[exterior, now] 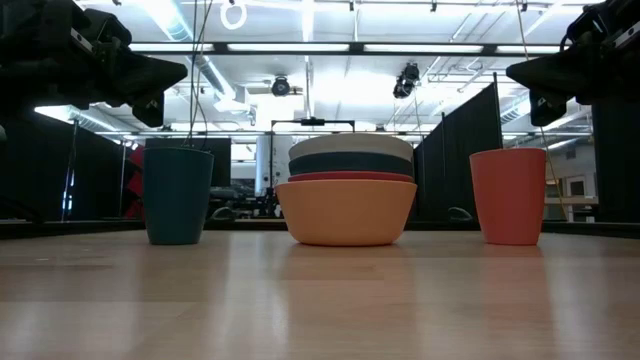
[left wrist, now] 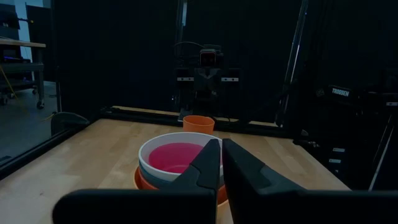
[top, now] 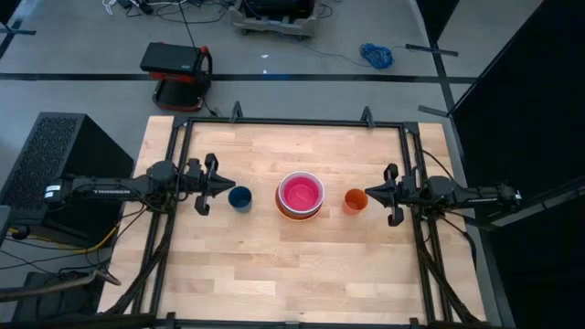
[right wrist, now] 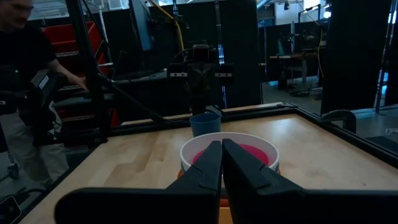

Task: Nest bowls inside each other
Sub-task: Return to Home Position

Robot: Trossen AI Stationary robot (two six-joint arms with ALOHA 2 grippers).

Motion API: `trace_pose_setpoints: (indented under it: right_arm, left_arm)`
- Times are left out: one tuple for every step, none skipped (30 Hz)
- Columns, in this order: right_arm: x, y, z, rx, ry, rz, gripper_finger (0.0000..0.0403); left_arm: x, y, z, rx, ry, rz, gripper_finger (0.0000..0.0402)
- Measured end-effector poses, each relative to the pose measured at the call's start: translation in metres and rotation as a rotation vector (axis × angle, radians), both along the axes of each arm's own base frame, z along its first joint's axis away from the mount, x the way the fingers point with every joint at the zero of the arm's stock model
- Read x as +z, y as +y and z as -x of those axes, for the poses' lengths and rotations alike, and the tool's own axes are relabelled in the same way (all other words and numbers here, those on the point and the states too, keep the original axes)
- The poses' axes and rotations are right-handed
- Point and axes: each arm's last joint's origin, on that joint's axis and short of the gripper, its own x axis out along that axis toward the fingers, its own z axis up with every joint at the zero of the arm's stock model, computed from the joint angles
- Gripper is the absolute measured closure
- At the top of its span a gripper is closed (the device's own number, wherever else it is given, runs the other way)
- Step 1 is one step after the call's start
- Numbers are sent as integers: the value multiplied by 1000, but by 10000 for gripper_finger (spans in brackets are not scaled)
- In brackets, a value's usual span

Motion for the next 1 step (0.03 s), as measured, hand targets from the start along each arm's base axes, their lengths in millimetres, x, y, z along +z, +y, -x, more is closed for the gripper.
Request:
trace_pose_setpoints:
  right_arm:
    - [0, 0, 0, 0, 0, 0, 403]
  left_arm:
    - [0, 0, 0, 0, 0, 0, 396]
